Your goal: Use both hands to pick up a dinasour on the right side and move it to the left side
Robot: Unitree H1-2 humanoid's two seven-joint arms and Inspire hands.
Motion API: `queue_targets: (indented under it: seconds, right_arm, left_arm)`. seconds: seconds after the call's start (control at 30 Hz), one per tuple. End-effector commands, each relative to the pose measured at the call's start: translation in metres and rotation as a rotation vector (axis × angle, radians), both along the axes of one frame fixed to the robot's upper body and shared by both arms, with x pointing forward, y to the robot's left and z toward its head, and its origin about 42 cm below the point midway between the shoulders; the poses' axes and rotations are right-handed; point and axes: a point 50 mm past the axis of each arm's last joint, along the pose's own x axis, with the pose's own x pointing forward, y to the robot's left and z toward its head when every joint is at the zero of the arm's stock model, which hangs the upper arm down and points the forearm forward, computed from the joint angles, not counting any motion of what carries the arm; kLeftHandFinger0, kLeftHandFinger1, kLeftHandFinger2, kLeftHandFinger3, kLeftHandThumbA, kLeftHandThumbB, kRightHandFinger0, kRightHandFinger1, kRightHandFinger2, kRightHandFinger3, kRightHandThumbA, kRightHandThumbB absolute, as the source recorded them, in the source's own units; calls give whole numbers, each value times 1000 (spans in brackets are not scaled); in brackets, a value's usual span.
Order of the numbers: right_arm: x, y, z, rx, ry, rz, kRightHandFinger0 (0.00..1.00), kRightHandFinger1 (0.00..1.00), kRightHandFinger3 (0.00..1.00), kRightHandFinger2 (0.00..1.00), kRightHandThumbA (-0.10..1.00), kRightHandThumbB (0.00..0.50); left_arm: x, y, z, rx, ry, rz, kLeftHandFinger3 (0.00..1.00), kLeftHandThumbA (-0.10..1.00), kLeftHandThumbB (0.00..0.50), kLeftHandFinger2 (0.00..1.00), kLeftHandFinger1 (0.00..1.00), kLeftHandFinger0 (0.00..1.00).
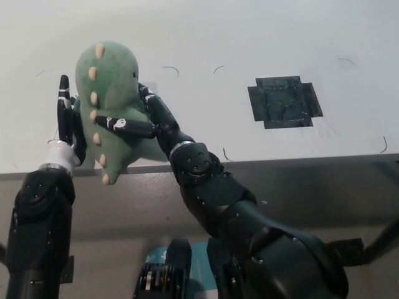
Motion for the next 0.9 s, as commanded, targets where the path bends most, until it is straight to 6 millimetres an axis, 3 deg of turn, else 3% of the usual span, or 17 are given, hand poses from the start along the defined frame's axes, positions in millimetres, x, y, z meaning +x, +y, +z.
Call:
queue_targets:
  seconds: [0.0, 0.17, 0.23, 0.3, 0.4, 0.53, 0.63, 0.77, 0.87]
  right_arm:
    - [-9, 35, 31, 1, -103, 124, 1000, 1000, 1000, 1000, 1000, 223]
    - [-7, 30, 31, 3, -114, 104, 1000, 1000, 1000, 1000, 1000, 193]
    - [-5, 27, 33, 26, -126, 95, 1000, 1000, 1000, 1000, 1000, 197]
    - [2, 17, 37, 13, -161, 72, 1000, 1000, 1000, 1000, 1000, 192]
    - [14, -5, 42, 0, -211, 50, 1000, 1000, 1000, 1000, 1000, 218]
    - [23, -28, 53, -5, -285, 29, 1000, 1000, 1000, 1000, 1000, 242]
    - [28, -46, 59, -3, -337, 5, 1000, 1000, 1000, 1000, 1000, 216]
    - [30, -78, 53, 8, -369, -37, 1000, 1000, 1000, 1000, 1000, 260]
    - [28, -94, 47, -7, -379, -49, 1000, 1000, 1000, 1000, 1000, 238]
  left_arm:
    - [12, -22, 31, -8, -125, -89, 1000, 1000, 283, 1000, 1000, 1000]
    - [9, -16, 25, -10, -119, -84, 1000, 1000, 250, 1000, 1000, 1000]
    - [6, -10, 22, -25, -83, -68, 1000, 1000, 297, 1000, 1000, 1000]
    - [2, 0, 19, -20, -69, -47, 1000, 1000, 312, 1000, 1000, 1000]
    - [-2, 21, 18, 22, -90, -33, 1000, 1000, 336, 1000, 1000, 1000]
    - [-9, 50, 22, 83, -115, -30, 1000, 1000, 325, 1000, 1000, 1000]
    - [-16, 69, 26, 83, -144, -17, 1000, 1000, 325, 1000, 1000, 1000]
    - [-29, 85, 19, 55, -147, -19, 1000, 1000, 314, 1000, 1000, 1000]
    - [-38, 91, 10, 38, -148, -10, 1000, 1000, 296, 1000, 1000, 1000]
